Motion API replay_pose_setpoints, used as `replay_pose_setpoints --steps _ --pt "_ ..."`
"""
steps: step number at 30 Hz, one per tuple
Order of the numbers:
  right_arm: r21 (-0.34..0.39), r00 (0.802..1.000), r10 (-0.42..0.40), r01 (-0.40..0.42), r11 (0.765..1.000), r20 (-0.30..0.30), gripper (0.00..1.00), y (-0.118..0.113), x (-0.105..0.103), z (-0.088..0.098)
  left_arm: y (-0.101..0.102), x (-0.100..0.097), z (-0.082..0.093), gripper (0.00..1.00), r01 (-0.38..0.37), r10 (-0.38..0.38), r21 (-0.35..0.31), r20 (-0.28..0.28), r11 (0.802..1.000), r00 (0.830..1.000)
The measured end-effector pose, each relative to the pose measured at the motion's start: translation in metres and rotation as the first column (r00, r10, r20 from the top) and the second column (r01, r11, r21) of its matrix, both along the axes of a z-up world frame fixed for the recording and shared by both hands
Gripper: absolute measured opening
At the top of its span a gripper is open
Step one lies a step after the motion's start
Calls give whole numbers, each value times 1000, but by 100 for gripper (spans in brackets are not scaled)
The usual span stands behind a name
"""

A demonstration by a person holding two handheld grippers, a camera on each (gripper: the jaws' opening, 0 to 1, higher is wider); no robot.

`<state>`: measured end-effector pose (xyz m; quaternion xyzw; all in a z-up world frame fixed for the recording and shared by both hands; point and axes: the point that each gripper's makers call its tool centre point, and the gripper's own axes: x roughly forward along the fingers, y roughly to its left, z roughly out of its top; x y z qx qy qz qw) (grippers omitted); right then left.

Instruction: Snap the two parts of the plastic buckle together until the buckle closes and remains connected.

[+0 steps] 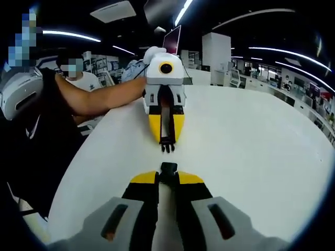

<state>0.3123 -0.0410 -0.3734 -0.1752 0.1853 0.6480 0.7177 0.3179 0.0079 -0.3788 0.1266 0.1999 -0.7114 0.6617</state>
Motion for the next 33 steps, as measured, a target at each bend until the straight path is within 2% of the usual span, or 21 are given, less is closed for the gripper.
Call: replay_pose_setpoints --steps 33 --pt "10 999 18 -19 1000 28 9 11 -3 -1 -3 -2 1 11 20 -20 -16 13 1000 1000"
